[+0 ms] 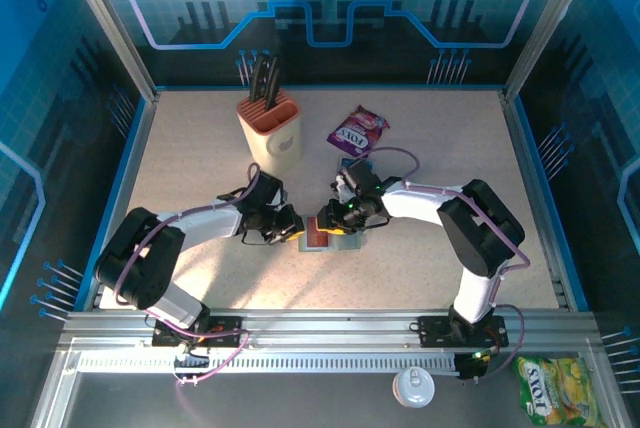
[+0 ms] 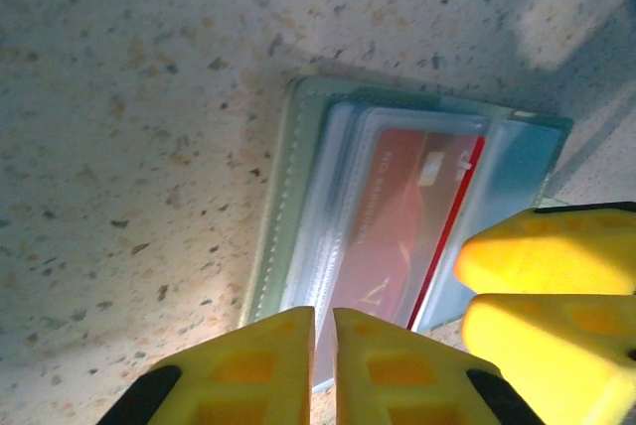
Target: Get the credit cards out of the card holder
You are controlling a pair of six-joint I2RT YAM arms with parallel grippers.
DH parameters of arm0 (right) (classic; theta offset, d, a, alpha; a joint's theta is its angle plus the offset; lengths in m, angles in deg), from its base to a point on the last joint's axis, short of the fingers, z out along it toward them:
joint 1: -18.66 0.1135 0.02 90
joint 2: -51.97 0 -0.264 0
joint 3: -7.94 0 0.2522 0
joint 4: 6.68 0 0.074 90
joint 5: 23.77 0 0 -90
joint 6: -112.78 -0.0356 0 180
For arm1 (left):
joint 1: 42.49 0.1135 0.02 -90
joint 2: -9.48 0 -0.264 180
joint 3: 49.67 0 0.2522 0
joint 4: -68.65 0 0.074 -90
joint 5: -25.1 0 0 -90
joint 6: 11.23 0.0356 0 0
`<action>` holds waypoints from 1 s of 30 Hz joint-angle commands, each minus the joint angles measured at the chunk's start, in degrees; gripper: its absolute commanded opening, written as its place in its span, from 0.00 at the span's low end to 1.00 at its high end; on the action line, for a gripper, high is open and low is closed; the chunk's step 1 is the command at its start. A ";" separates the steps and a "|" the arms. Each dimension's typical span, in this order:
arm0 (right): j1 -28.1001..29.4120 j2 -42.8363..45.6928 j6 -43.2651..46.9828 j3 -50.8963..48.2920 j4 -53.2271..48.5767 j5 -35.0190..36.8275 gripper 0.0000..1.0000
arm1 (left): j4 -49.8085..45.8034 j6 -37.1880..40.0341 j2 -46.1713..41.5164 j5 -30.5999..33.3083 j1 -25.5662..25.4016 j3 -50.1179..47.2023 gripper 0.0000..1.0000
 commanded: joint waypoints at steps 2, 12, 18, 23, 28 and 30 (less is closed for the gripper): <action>0.69 -1.14 -0.59 1.57 0.36 -1.58 0.38 | 2.52 -1.28 -0.78 -0.97 0.09 -0.86 0.13; 0.69 -1.56 -0.50 1.93 0.19 -1.42 0.38 | 5.02 -2.23 1.50 -3.17 -0.08 -1.11 0.11; 0.68 -2.02 -0.50 2.19 0.12 -1.59 0.38 | 5.01 -2.27 3.15 -3.52 -0.35 -0.96 0.11; 0.70 -2.42 -0.51 2.19 0.19 -1.59 0.38 | 4.52 -2.19 3.95 -3.45 -0.35 -1.36 0.10; 0.69 -2.72 -0.62 1.99 0.36 -1.68 0.38 | 3.86 -2.01 4.15 -2.54 -0.35 -1.64 0.10; 0.63 -2.73 -0.63 1.77 0.58 -1.59 0.38 | 3.73 -1.90 4.36 -2.45 -0.34 -1.47 0.10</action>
